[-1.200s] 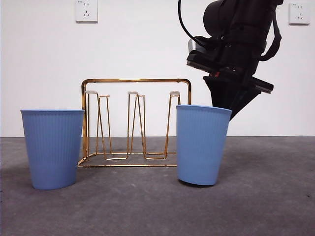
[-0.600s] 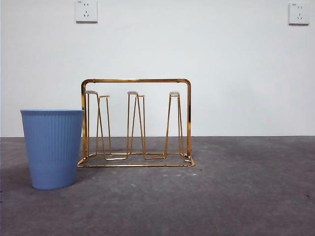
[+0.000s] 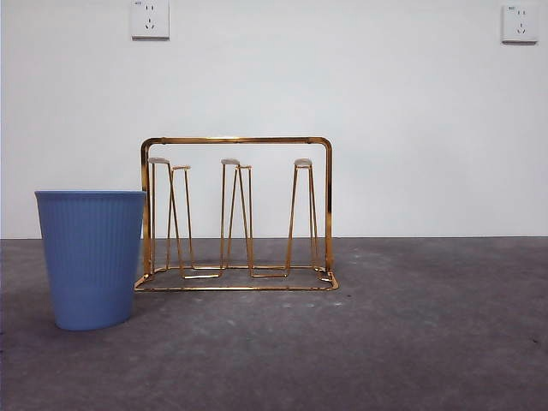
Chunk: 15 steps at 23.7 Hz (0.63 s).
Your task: Pick up cup 1,put cup 1 in the cup rack,pick up cup 2,put cup 2 in the cup rack
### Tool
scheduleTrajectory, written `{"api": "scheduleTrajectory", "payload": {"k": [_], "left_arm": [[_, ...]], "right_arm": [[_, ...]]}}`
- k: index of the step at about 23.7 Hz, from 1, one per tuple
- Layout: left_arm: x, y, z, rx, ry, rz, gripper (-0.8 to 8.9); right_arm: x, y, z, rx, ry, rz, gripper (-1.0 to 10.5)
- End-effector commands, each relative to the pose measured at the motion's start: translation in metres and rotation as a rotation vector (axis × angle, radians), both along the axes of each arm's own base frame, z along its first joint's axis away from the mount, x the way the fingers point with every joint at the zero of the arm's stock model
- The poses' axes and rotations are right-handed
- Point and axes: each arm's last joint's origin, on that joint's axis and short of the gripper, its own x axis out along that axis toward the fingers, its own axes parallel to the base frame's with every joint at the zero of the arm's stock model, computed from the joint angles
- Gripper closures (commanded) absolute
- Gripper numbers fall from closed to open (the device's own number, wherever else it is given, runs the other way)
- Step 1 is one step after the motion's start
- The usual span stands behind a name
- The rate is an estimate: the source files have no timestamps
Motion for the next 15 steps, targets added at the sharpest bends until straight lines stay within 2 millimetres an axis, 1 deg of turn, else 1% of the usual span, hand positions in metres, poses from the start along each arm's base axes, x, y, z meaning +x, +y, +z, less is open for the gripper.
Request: {"api": "scheduleTrajectory", "payload": {"k": [1,4,7,11,12,14,15], "left_arm": [[0.0,-0.006,0.001,-0.034,0.002,-0.009,1.22],[-0.001,-0.011,0.001,-0.045,0.008,-0.011,1.22],[0.0,-0.012,0.003,-0.059,0.011,0.004,1.22],[-0.002,-0.01,0.005,-0.078,-0.011,0.001,1.29],[-0.002,-0.01,0.006,-0.085,-0.02,0.0,1.53],[-0.003,-0.009,0.007,-0.092,-0.028,-0.001,2.72],[-0.003,-0.009,0.007,-0.092,-0.028,-0.001,3.53]], "right_arm": [[0.007,0.008,-0.004,0.003,0.026,0.029,9.6],[0.016,0.02,-0.009,-0.015,0.046,0.06,9.6],[0.021,0.03,-0.013,-0.032,0.062,0.088,9.6],[0.024,0.034,-0.015,-0.05,0.059,0.087,9.6],[0.024,0.035,-0.015,-0.05,0.06,0.083,9.6],[0.024,0.035,-0.015,-0.051,0.061,0.083,9.6],[0.024,0.035,-0.015,-0.051,0.062,0.083,9.6]]}}
